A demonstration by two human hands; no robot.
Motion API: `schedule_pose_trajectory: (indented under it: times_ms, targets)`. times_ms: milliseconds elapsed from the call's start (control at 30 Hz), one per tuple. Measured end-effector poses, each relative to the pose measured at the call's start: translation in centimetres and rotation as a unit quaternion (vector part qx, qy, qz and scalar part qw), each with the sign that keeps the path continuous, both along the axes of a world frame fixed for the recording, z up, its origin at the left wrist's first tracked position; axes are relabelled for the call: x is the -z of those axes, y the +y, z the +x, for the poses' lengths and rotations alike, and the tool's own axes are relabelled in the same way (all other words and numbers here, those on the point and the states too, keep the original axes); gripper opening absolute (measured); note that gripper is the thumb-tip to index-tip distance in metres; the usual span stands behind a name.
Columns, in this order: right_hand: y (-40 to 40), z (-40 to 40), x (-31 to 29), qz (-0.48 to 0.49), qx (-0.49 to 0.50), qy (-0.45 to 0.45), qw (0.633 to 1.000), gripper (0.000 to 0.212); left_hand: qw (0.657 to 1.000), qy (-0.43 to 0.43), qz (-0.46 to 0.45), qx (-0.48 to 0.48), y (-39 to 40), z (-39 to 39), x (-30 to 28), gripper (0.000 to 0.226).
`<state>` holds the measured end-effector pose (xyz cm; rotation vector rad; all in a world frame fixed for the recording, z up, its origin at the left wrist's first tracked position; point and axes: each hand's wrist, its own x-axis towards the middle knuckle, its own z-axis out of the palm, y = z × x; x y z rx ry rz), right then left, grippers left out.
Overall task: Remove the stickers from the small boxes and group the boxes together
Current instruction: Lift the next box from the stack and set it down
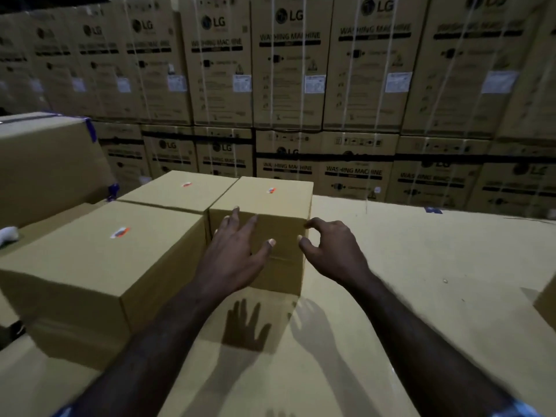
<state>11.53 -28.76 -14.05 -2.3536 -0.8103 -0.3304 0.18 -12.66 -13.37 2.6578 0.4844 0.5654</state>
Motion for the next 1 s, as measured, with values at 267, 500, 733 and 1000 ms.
schedule_pose_trajectory:
  times_ms: [267, 500, 733, 1000]
  targets:
    - [7.8, 4.0, 0.6, -0.133, 0.033, -0.006, 0.991, 0.06, 0.998, 0.048, 0.048, -0.019, 7.1, 7.3, -0.9, 0.071]
    - [11.4, 8.4, 2.0, -0.185, 0.076, -0.005, 0.98, 0.055, 0.995, 0.08, 0.058, -0.029, 9.1, 11.2, 0.2, 0.07]
    - [13.5, 11.6, 2.2, -0.147, 0.1, 0.019, 0.984, 0.055, 0.99, 0.115, 0.075, -0.037, 10.8, 13.9, 1.5, 0.063]
    - [12.6, 12.8, 3.4, -0.167, 0.116, -0.018, 0.979, 0.056, 0.991, 0.068, 0.095, -0.062, 12.1, 15.7, 2.6, 0.063]
